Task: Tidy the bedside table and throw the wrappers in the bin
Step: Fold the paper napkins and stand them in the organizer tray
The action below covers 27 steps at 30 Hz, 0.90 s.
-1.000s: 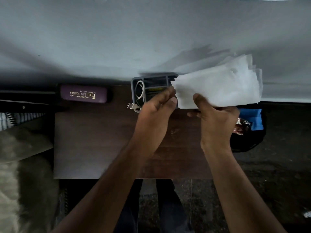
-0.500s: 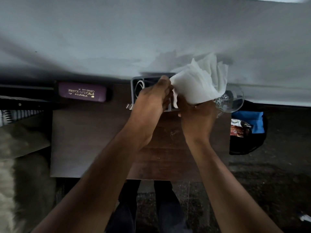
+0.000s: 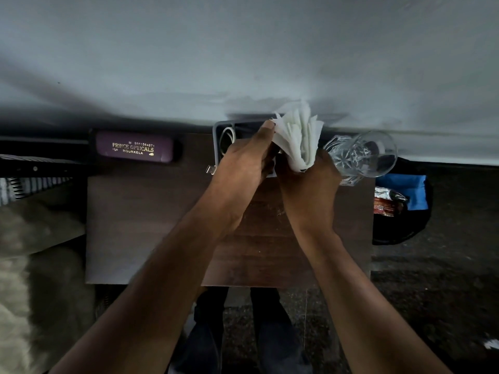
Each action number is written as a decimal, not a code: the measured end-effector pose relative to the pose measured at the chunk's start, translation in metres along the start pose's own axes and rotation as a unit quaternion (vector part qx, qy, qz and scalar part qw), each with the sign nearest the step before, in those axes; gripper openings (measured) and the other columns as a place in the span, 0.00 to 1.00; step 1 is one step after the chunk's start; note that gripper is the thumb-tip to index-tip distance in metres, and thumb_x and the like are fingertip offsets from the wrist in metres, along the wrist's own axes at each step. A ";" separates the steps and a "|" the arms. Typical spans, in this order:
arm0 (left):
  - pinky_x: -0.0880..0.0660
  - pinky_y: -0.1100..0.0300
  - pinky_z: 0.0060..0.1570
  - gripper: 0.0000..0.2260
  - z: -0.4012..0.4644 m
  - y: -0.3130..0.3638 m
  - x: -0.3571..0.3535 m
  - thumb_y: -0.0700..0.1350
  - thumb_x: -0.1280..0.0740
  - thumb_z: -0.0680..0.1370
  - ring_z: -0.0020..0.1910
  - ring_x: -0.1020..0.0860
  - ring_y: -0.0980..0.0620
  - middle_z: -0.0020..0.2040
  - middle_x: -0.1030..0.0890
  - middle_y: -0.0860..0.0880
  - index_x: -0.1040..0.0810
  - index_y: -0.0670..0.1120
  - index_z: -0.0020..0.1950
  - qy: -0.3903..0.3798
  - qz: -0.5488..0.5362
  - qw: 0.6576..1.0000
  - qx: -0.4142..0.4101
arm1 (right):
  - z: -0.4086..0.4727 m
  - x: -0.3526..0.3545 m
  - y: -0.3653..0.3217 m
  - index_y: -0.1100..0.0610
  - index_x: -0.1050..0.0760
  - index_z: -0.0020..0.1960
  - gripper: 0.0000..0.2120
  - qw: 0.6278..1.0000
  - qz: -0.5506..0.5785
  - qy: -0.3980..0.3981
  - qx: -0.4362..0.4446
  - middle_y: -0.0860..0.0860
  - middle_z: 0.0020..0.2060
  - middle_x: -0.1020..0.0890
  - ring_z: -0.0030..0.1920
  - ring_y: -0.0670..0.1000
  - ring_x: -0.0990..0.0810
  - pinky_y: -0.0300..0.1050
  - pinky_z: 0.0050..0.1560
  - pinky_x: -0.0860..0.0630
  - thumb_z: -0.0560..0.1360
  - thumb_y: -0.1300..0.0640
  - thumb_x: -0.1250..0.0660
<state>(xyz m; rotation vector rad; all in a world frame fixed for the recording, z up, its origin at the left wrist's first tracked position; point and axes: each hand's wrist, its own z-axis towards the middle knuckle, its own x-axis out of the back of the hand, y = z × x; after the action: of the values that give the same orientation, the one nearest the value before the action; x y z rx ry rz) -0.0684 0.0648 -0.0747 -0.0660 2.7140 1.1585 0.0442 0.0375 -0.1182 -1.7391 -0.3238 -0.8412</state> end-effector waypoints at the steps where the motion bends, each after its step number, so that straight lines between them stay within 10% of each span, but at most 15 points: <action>1: 0.25 0.46 0.68 0.16 -0.001 0.000 0.000 0.58 0.40 0.82 0.62 0.18 0.47 0.58 0.14 0.47 0.17 0.51 0.54 0.006 0.005 1.000 -0.003 | 0.001 0.000 -0.002 0.59 0.20 0.54 0.12 1.000 -0.001 0.007 -0.002 0.59 0.47 0.16 0.49 0.60 0.17 0.57 0.47 0.19 0.73 0.54 0.27; 6: 0.25 0.56 0.64 0.17 -0.007 0.002 0.003 0.58 0.41 0.82 0.59 0.17 0.51 0.55 0.13 0.48 0.16 0.54 0.44 0.019 0.026 0.999 -0.001 | -0.003 0.006 -0.004 0.62 0.21 0.54 0.15 0.998 -0.034 0.050 0.009 0.59 0.47 0.17 0.47 0.60 0.17 0.53 0.44 0.21 0.74 0.53 0.26; 11: 0.29 0.58 0.71 0.17 -0.021 0.009 0.012 0.51 0.44 0.85 0.65 0.21 0.57 0.65 0.18 0.52 0.23 0.46 0.68 0.080 -0.011 0.996 -0.043 | -0.005 0.000 -0.003 0.61 0.22 0.57 0.18 0.998 -0.060 0.004 -0.015 0.58 0.51 0.19 0.50 0.59 0.19 0.54 0.49 0.20 0.73 0.51 0.25; 18: 0.28 0.58 0.69 0.16 -0.022 0.009 0.055 0.46 0.43 0.85 0.64 0.20 0.53 0.65 0.19 0.46 0.24 0.40 0.68 0.234 -0.056 0.969 -0.054 | -0.009 0.005 0.011 0.50 0.24 0.64 0.24 0.988 0.042 -0.113 -0.099 0.52 0.60 0.23 0.55 0.49 0.19 0.43 0.53 0.20 0.70 0.56 0.23; 22: 0.28 0.68 0.57 0.11 -0.019 -0.006 0.063 0.52 0.42 0.84 0.53 0.21 0.61 0.53 0.19 0.54 0.21 0.51 0.53 0.204 -0.017 0.979 -0.004 | -0.012 0.004 0.024 0.54 0.24 0.66 0.22 0.986 0.054 -0.124 -0.098 0.54 0.61 0.22 0.52 0.47 0.18 0.30 0.40 0.23 0.74 0.64 0.26; 27: 0.27 0.55 0.59 0.18 -0.018 -0.024 0.068 0.66 0.39 0.74 0.50 0.21 0.58 0.45 0.18 0.60 0.18 0.56 0.37 0.182 0.050 0.981 0.036 | -0.009 0.001 0.032 0.55 0.23 0.62 0.22 0.987 0.056 -0.121 -0.094 0.55 0.59 0.21 0.52 0.49 0.18 0.32 0.42 0.21 0.72 0.68 0.24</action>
<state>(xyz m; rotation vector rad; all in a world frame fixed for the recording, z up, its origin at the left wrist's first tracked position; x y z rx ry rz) -0.1349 0.0376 -0.0930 -0.1471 3.1089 1.1731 0.0606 0.0180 -0.1398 -2.0218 -0.3119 -0.5939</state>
